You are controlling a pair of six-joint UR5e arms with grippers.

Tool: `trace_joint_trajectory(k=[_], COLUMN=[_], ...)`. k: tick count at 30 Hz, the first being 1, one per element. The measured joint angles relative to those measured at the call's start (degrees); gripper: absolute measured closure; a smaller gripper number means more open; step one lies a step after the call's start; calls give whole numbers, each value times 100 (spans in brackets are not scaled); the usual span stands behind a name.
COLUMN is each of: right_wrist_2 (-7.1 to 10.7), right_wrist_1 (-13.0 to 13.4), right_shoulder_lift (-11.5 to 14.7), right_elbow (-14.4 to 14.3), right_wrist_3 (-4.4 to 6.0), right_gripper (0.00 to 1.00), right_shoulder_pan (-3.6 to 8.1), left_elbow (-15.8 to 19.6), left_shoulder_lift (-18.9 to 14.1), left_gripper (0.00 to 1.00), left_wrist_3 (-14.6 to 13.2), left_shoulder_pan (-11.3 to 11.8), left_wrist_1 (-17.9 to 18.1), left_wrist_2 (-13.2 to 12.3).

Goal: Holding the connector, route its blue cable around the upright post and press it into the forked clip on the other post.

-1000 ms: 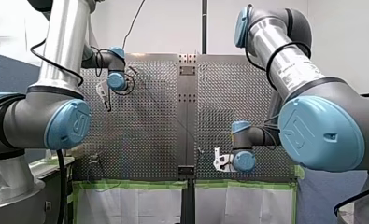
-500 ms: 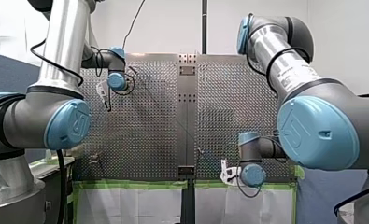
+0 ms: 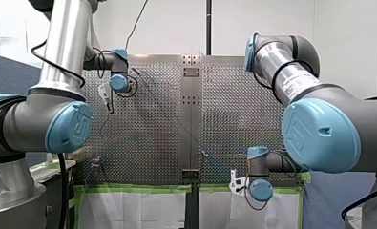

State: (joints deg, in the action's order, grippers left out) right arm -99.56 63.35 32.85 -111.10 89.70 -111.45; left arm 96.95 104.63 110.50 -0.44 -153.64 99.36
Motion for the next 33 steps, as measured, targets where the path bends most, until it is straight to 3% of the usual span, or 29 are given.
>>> trace_joint_trajectory(k=[15,27,33], right_wrist_2=[102,167,357], right_wrist_1=[206,219,298], right_shoulder_lift=[-750,-1314,-1582], right_elbow=[348,589,681], right_wrist_3=[64,67,15], right_gripper=[100,100,100], right_shoulder_pan=[213,323,346], left_elbow=[-3,-3,-2], left_shoulder_lift=[-1,-1,-1], left_gripper=[1,1,1], left_wrist_3=[-59,-72,-78], left_shoulder_pan=[-1,-2,-2], left_wrist_1=[-9,0,0], left_wrist_2=[14,43,39])
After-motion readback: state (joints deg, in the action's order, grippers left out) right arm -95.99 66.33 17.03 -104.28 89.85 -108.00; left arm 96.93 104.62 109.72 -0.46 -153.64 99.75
